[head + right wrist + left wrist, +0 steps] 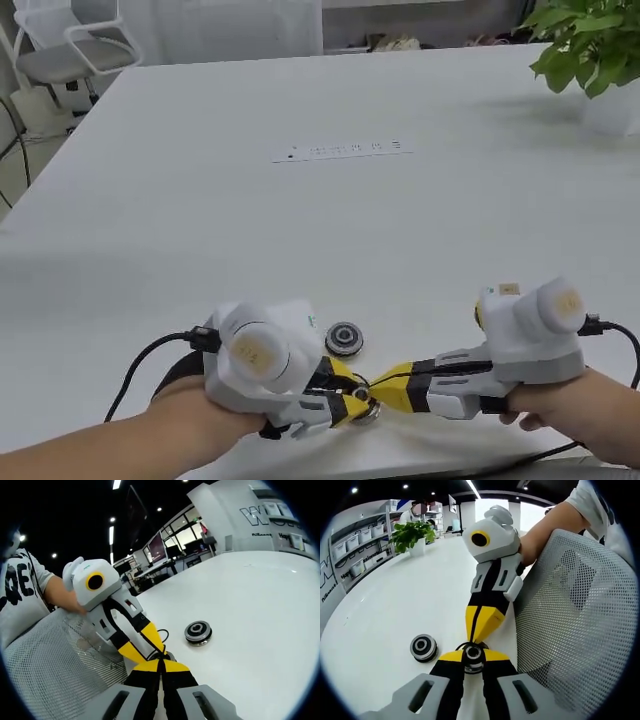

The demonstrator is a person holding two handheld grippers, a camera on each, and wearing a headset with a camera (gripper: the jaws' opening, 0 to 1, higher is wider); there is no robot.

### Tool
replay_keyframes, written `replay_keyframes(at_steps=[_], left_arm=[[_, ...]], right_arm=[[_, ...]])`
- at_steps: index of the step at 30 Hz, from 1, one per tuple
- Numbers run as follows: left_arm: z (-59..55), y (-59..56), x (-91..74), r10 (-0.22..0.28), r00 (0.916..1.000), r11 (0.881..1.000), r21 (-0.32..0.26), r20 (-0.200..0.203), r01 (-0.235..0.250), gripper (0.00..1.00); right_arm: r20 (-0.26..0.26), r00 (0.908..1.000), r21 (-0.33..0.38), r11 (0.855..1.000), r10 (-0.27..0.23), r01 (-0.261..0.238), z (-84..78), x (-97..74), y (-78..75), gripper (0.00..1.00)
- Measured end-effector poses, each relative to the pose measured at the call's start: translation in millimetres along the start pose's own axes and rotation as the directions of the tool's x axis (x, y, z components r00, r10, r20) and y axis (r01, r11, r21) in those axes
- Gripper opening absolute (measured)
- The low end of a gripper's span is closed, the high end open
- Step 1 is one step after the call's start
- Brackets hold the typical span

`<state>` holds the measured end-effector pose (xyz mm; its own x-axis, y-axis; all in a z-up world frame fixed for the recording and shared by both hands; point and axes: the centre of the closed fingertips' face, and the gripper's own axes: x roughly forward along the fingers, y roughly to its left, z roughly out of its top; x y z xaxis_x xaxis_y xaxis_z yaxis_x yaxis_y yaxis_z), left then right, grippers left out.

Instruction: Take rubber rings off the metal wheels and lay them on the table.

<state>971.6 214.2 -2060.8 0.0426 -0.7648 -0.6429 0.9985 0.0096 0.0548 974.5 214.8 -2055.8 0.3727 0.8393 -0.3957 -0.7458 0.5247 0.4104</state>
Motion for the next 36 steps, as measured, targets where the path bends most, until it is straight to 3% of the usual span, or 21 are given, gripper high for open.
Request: replay_keyframes(at_steps=[4, 12, 17, 21, 36], left_arm=[[2.7, -0.1, -3.4, -0.009, 0.9999, 1.0, -0.021, 0.011, 0.009, 0.1], [6.8, -6.7, -11.4, -0.036, 0.9993, 0.999, 0.0, 0.005, 0.036, 0.17], [17.4, -9.1, -22.3, -0.051, 0.998, 0.998, -0.035, 0.038, 0.053, 0.22], [20.3, -10.3, -30.6, -0.053, 0.9976, 0.998, -0.028, 0.045, 0.055, 0.24], [29.4, 0.1, -76.0, 0.002, 0.9939, 0.997, -0.073, 0.11, 0.006, 0.38]], right_arm=[[0.004, 1.0, 0.003, 1.0, 0.002, -0.002, 1.2, -0.8, 0.5, 0.0], [0.016, 0.9998, 0.011, 1.0, 0.007, -0.007, 5.1, -3.2, 1.9, 0.0], [0.013, 0.9998, 0.001, 1.0, 0.017, -0.017, 6.7, -3.1, 4.8, 0.0], [0.013, 0.9997, -0.003, 1.0, 0.019, -0.019, 8.3, -4.3, 5.6, 0.0], [0.014, 0.9992, -0.015, 0.999, 0.037, -0.037, 16.5, -6.8, 11.3, 0.0]])
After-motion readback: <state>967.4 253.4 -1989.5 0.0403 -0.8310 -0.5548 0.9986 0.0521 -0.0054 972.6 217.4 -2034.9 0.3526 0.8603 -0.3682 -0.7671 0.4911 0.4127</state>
